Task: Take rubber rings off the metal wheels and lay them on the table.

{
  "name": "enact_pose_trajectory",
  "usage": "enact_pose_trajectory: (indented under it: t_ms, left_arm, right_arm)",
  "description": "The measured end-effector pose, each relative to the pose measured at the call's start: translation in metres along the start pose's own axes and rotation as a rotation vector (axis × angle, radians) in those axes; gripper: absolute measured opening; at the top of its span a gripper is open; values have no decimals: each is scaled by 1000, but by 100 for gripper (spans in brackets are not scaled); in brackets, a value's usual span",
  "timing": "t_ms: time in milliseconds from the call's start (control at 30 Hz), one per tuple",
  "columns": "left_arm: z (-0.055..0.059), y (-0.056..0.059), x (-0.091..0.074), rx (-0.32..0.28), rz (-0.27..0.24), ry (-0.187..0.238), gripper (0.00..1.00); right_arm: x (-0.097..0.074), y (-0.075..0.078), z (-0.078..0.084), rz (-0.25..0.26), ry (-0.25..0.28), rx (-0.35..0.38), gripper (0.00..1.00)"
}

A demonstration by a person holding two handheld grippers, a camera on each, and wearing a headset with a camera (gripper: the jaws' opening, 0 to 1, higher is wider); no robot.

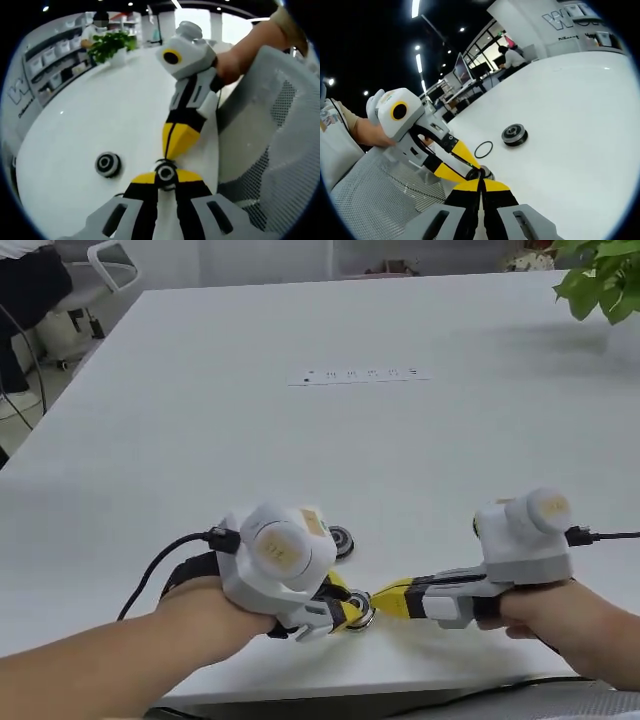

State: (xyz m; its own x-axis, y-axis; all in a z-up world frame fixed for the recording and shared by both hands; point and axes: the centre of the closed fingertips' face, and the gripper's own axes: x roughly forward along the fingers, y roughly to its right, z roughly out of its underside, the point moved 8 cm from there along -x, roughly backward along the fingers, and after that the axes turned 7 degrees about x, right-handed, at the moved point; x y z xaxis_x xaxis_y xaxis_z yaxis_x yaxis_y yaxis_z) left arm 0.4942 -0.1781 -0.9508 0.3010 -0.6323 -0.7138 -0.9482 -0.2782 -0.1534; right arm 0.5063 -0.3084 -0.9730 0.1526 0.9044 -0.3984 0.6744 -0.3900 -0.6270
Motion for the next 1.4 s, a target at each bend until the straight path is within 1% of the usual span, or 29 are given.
enact_pose_trajectory:
  t_ms: [300, 667, 700, 733, 767, 800, 1000, 1133, 1300, 1400]
  left_arm:
    - [-1, 1, 1, -4, -2, 3, 12]
    - [-2, 3, 1, 1, 1, 7, 12]
    - [-2, 2, 1, 1, 1, 7, 12]
    - [-2, 2, 1, 1, 1, 8, 12]
    - [-2, 2, 1, -2, 0, 9, 12]
    - [-2, 2, 1, -2, 1, 10, 12]
    - [-1, 2, 2, -9, -2, 15, 12]
    - [-2, 2, 1, -15, 2, 16, 13]
    - [-2, 2, 1, -2, 5, 20, 13]
    - [-2, 2, 1, -1, 8, 15, 14]
  right_arm:
    - [3, -4, 0, -23, -10, -24, 0]
    - [4, -7, -1, -46, -6, -24, 0]
    - [5, -9, -1, -61, -6, -19, 0]
    - [6, -12, -1, -87, -7, -24, 0]
    - [5, -11, -3, -76, 1, -60, 0]
    - [4, -12, -1, -73, -13, -42, 0]
    - [1, -5, 0, -37, -9, -33, 0]
    - [1, -4, -1, -31, -6, -34, 0]
    - [1, -3, -2, -24, -4, -32, 0]
    - [0, -3, -2, -21, 0, -32, 0]
